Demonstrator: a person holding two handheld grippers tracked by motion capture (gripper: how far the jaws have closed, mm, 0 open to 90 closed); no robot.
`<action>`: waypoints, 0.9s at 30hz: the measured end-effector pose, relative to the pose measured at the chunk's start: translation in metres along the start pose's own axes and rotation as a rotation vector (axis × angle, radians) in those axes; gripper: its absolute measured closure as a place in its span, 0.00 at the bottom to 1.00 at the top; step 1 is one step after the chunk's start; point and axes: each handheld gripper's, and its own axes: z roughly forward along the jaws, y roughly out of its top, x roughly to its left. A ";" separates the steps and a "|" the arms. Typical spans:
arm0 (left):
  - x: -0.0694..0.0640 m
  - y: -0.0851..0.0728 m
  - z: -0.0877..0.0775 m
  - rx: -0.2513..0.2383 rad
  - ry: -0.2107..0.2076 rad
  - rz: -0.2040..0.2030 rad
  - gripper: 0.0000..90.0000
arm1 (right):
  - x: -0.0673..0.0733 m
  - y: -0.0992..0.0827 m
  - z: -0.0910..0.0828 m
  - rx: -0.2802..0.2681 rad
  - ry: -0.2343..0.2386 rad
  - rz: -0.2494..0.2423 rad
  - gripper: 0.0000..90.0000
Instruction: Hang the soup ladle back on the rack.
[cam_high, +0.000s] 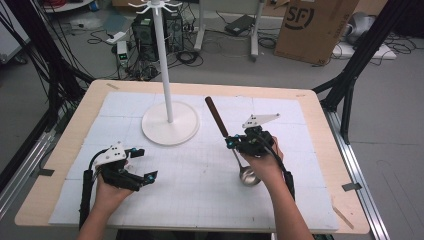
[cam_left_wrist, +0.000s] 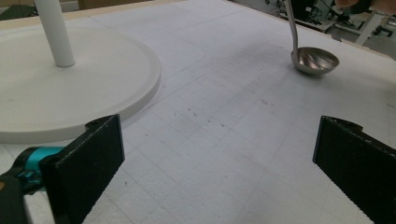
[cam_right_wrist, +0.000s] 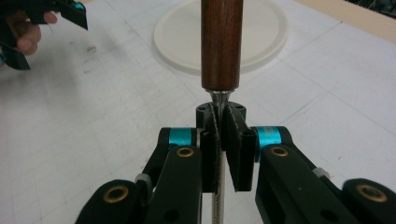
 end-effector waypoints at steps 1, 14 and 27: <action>0.000 0.000 0.000 -0.002 0.000 -0.002 0.03 | -0.001 0.001 0.000 -0.006 0.000 0.000 0.94; -0.003 0.001 0.000 -0.009 -0.014 -0.003 0.03 | 0.001 0.023 -0.009 -0.092 -0.006 -0.013 0.94; -0.006 0.005 0.001 -0.030 -0.037 -0.005 0.03 | -0.003 0.083 -0.003 -0.098 0.006 -0.076 0.94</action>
